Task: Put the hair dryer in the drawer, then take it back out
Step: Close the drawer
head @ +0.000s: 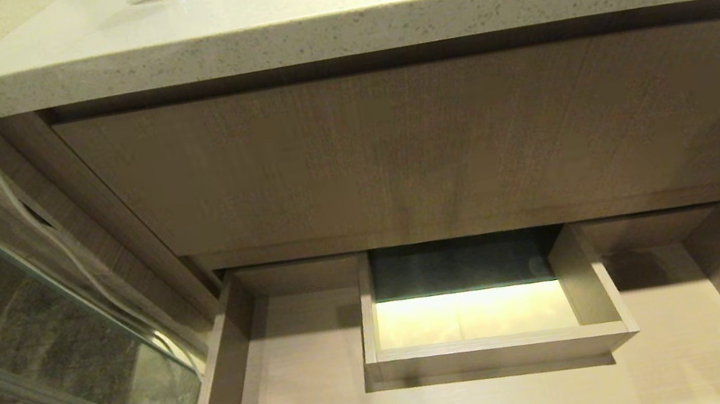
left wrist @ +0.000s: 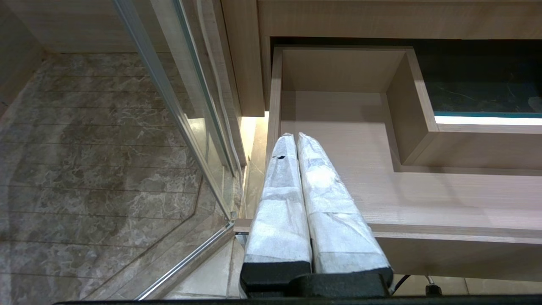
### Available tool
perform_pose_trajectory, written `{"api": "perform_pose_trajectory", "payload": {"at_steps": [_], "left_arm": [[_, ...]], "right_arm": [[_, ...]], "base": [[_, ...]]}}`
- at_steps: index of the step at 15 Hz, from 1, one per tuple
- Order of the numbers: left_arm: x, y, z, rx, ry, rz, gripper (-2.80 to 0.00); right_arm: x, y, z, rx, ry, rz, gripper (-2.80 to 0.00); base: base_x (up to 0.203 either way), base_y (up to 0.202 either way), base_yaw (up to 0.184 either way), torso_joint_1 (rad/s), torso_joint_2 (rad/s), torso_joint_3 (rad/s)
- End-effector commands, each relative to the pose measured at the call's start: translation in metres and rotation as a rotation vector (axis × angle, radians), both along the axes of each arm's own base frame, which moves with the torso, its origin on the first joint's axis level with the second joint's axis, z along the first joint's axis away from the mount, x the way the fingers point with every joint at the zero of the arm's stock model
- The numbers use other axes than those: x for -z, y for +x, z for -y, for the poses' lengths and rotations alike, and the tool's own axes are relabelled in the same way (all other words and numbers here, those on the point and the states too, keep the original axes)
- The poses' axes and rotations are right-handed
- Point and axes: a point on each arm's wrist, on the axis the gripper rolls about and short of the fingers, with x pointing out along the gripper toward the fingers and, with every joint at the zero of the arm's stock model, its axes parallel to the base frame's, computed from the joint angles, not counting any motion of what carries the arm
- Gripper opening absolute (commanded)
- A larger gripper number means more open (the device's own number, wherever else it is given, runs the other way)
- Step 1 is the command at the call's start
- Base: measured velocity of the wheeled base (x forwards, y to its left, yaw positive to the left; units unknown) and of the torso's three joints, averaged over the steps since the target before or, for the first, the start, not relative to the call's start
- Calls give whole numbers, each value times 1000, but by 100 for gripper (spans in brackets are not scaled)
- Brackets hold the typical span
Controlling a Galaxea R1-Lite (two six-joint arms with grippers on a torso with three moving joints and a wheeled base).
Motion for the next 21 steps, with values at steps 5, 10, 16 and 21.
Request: {"api": "perform_pose_trajectory", "payload": {"at_steps": [5,10,16,21], "left_arm": [[0,0,0,0,0,0,-280],[0,0,0,0,0,0,-280],[0,0,0,0,0,0,-280],[0,0,0,0,0,0,-280]], "right_arm": [[28,21,18,-19,0,-3,-280],[39,31,26,-18,19,-25,-280],[52,44,37,-25,30,-38,-280],[60,54,45,-39,25,-32,-280]], "base": [[0,0,0,0,0,0],[0,0,0,0,0,0],[0,0,0,0,0,0],[0,0,0,0,0,0]]}}
